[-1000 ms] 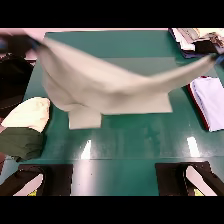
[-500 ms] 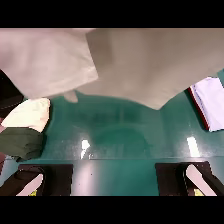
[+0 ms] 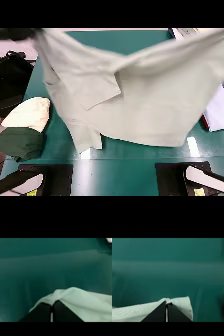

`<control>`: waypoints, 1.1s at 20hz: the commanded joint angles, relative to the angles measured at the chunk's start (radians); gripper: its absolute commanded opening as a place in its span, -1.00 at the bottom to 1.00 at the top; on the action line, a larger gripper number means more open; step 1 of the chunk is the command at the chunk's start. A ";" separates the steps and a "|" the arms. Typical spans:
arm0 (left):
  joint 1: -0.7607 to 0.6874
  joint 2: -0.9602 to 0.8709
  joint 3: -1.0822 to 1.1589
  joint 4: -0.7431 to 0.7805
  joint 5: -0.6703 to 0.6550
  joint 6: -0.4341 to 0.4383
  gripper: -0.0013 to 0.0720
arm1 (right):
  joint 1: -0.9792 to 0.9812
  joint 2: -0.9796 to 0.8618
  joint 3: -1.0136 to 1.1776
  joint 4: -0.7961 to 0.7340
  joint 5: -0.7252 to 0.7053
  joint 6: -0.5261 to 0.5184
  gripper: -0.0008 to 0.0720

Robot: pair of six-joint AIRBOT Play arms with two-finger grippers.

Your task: Fold the shirts.

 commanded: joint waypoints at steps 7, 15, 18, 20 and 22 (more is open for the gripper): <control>0.007 -0.407 -0.090 -0.020 0.068 -0.008 0.43 | 0.200 -0.429 -0.079 -0.167 -0.045 0.026 -0.04; 0.190 -0.292 -0.221 0.039 -0.237 0.072 0.51 | 0.099 -0.296 -0.208 -0.029 0.085 -0.037 -0.15; 0.211 -0.173 -0.510 0.063 -0.103 0.068 0.51 | 0.090 -0.182 -0.416 0.069 0.061 -0.082 -0.15; 0.211 -0.156 -0.645 0.074 -0.064 0.060 0.51 | 0.106 -0.126 -0.511 0.069 0.026 -0.089 -0.15; 0.211 -0.156 -0.724 0.067 -0.018 0.059 0.51 | 0.126 -0.086 -0.574 0.069 -0.014 -0.089 -0.15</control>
